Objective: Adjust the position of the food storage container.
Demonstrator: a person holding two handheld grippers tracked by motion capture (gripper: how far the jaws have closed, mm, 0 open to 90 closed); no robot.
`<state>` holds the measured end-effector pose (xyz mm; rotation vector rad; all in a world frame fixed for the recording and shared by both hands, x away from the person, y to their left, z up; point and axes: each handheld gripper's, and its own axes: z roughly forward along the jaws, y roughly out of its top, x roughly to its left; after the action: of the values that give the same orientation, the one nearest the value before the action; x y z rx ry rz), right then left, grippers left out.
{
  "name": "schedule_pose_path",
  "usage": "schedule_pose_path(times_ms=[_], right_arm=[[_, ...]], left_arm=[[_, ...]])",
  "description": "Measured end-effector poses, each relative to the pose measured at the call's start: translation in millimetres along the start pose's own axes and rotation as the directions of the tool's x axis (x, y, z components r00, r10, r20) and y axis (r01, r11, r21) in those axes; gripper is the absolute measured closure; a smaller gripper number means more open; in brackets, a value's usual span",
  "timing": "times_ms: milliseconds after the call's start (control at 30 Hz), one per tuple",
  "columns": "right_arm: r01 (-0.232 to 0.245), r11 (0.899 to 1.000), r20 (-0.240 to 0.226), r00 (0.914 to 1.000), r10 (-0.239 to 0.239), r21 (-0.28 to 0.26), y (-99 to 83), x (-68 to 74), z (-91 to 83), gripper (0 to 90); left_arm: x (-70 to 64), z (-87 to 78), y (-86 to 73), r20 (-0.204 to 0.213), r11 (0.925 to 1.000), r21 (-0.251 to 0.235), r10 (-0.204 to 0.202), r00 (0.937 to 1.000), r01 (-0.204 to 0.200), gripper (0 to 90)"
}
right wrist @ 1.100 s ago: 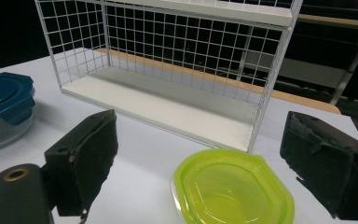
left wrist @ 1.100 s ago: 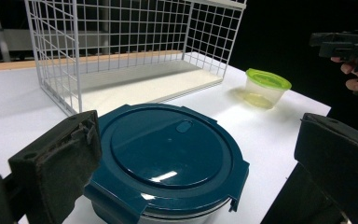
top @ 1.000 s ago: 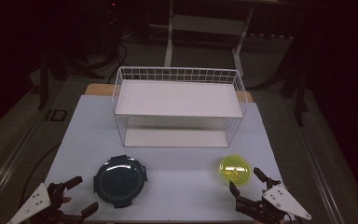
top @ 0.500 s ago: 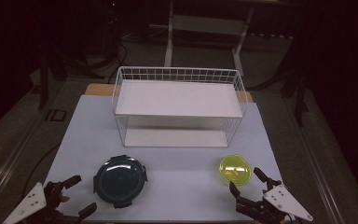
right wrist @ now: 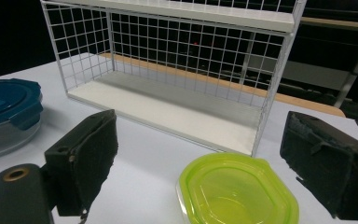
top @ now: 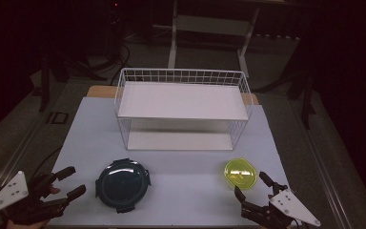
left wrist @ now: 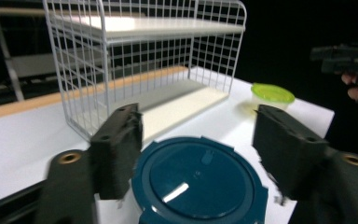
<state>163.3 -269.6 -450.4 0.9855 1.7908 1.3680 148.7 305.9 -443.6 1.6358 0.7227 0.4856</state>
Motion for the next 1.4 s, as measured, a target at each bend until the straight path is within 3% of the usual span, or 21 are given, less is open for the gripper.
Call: schedule_pose_path(times_ms=[133,233,433,467,500,533,600,833,900,1100,1200,1233,1400], right_arm=[[-0.001,1.0,0.002,1.0,0.001,-0.002,-0.1,0.2,0.0,10.9],[0.0,1.0,-0.002,1.0,0.0,-0.001,0.0,0.6,0.3,10.9],[-0.001,1.0,-0.007,1.0,0.001,0.004,-0.3,1.0,1.0,10.9],[-0.001,1.0,-0.007,1.0,0.001,0.004,-0.3,1.0,1.0,10.9],[-0.001,1.0,-0.008,1.0,0.001,0.005,-0.3,1.2,1.1,10.9],[0.0,1.0,-0.009,1.0,0.0,0.005,-0.2,1.5,1.3,10.9],[0.0,1.0,-0.012,0.9999,0.0,0.006,-0.2,1.7,1.4,10.9],[-0.004,1.0,-0.021,0.9998,0.004,0.01,-0.6,0.5,2.0,10.9],[-0.004,1.0,-0.022,0.9997,0.004,0.013,-0.9,0.7,2.2,10.9],[-0.004,1.0,-0.024,0.9997,0.005,0.013,-0.9,1.0,2.7,10.9],[-0.004,1.0,-0.025,0.9997,0.005,0.014,-0.9,1.3,2.9,10.9],[-0.005,1.0,-0.026,0.9997,0.005,0.014,-0.8,1.4,2.9,10.9],[-0.006,1.0,-0.027,0.9996,0.006,0.017,-1.1,1.8,3.9,10.9]], left_arm=[[7.3,4.1,-8.3,0.007,0.9986,0.053,-0.007,1.0,0.007,41.9],[11.6,7.0,-16.0,0.009,0.9953,0.096,-0.008,0.9999,0.007,55.1],[19.5,14.1,-32.4,-0.004,0.9773,0.212,-0.011,0.9999,0.011,73.8],[19.5,14.1,-32.4,-0.004,0.9773,0.212,-0.011,0.9999,0.011,75.6],[21.9,17.2,-37.8,-0.012,0.9674,0.253,-0.012,0.9999,0.014,75.6],[22.4,18.3,-40.2,-0.019,0.9645,0.264,-0.002,0.9998,0.007,83.5],[24.1,20.9,-45.0,-0.03,0.9546,0.298,-0.004,0.9995,0.013,87.9],[29.1,33.2,-63.6,-0.046,0.9251,0.378,-0.021,0.9987,0.037,88.9],[27.2,36.1,-65.6,-0.061,0.9174,0.398,0.007,0.9981,0.018,88.9],[25.1,40.4,-65.3,-0.036,0.9114,0.411,-0.002,0.9993,0.017,89.2],[24.0,41.9,-64.1,-0.037,0.9144,0.405,0.004,0.9993,0.011,89.2],[23.1,42.0,-63.7,-0.037,0.9196,0.393,0.002,0.9993,0.012,89.2],[25.4,43.3,-62.1,-0.034,0.9173,0.397,-0.015,0.9993,0.028,89.2]])
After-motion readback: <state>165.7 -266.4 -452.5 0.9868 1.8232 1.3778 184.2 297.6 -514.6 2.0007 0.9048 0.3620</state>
